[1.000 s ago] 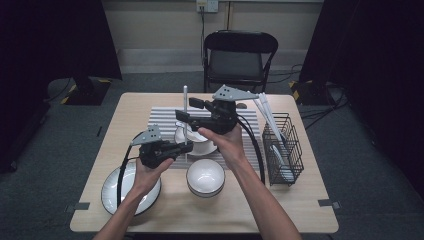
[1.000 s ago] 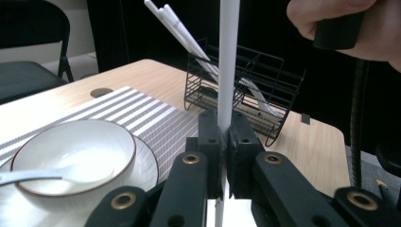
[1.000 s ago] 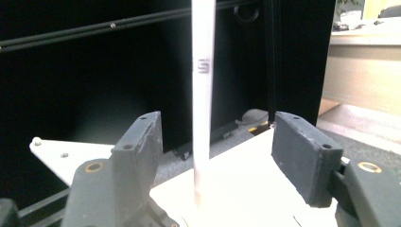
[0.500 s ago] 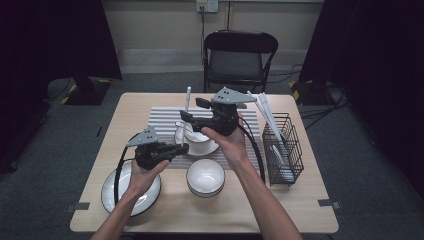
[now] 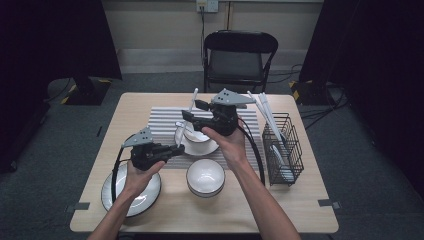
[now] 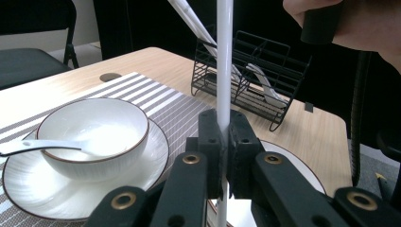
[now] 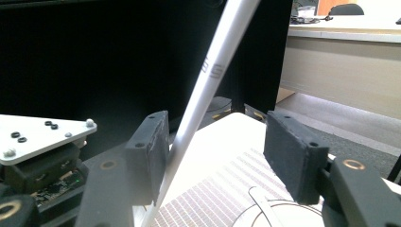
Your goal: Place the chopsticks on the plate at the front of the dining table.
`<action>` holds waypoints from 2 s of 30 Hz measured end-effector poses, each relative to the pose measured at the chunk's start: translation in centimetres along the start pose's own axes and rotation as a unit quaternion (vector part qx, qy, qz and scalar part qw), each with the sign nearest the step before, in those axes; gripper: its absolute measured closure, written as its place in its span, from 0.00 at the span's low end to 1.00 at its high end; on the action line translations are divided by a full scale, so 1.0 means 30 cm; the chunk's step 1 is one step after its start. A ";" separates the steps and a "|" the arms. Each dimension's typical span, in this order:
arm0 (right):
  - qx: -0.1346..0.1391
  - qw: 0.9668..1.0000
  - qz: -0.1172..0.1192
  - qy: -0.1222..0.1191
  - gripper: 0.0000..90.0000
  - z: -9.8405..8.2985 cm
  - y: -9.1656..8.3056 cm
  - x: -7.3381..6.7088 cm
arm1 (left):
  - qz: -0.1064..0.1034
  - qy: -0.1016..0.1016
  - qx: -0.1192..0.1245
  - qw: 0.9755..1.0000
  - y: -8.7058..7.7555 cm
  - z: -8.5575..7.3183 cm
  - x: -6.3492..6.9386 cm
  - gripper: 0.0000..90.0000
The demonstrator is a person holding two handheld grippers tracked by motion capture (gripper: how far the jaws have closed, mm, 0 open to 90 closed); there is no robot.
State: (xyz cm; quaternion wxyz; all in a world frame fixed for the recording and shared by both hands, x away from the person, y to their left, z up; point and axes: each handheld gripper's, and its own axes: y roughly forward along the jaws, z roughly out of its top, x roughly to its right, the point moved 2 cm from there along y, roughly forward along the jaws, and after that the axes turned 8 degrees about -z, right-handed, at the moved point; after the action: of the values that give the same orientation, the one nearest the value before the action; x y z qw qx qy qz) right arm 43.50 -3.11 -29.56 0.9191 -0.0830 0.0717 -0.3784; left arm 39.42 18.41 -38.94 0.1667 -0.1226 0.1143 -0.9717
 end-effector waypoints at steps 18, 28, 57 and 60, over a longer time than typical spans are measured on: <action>-0.011 0.999 -0.030 0.011 0.48 -0.048 0.001 0.061 | -0.002 -0.008 0.004 1.000 -0.002 -0.003 -0.006 0.96; -0.018 0.999 -0.040 0.021 0.44 -0.077 0.007 0.078 | -0.004 -0.012 0.009 1.000 -0.012 -0.003 -0.011 0.96; -0.041 0.998 -0.045 0.035 0.25 -0.151 -0.001 0.107 | 0.006 -0.017 0.002 1.000 -0.026 -0.021 -0.037 0.96; -0.042 0.998 -0.045 0.033 0.24 -0.158 -0.011 0.108 | 0.010 -0.020 0.004 1.000 -0.032 -0.022 -0.044 0.96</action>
State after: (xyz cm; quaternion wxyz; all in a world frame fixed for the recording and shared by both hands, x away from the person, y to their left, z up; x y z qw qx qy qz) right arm 44.64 -6.10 -34.35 0.8940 -0.1122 0.1144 -0.4183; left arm 40.15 19.87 -39.59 0.1792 -0.1404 0.1079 -0.9677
